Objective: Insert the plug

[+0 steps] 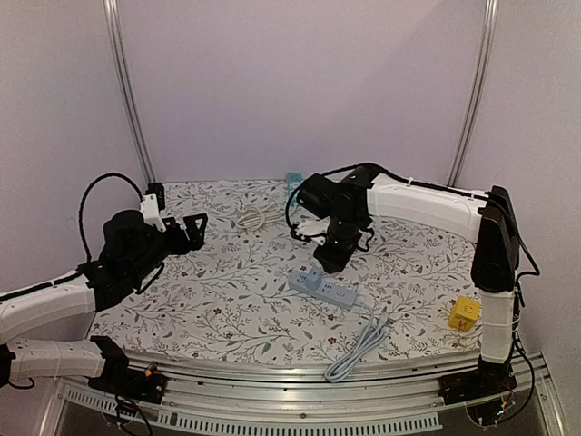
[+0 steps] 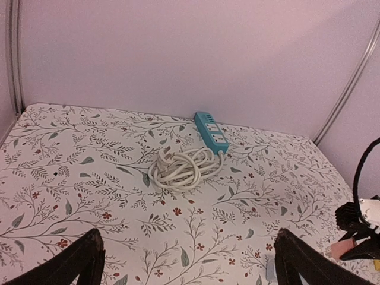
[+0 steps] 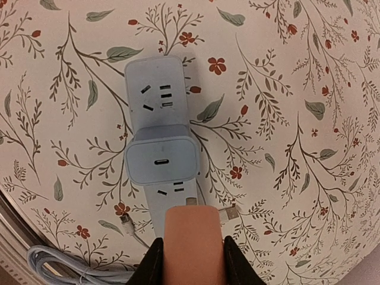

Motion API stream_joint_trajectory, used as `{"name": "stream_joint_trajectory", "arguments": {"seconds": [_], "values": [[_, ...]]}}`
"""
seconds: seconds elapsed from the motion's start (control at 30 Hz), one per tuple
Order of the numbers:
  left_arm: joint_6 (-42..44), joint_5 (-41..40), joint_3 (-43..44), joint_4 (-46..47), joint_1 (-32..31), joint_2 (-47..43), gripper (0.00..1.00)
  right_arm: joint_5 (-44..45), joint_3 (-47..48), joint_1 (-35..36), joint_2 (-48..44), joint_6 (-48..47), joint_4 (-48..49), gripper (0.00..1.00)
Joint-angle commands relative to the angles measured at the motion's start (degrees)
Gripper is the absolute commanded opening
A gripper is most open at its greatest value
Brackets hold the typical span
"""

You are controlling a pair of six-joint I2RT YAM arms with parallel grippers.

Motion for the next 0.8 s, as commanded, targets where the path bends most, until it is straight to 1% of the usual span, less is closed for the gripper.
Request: {"name": "stream_joint_trajectory", "arguments": {"seconds": [0.0,0.33,0.77], "values": [[0.4,0.0,-0.8,-0.9,0.9,-1.0,0.99,-0.1,-2.0,-0.2,0.0,0.9,-1.3,0.0],[0.3,0.1,-1.0,-1.2,0.9,-1.9,1.0,-0.3,-2.5,-0.4,2.3,0.7,-0.6,0.0],[0.4,-0.4,-1.0,-1.4,0.9,-2.0,0.99,-3.0,-1.4,-0.4,5.1,-1.1,-0.1,0.0]]}}
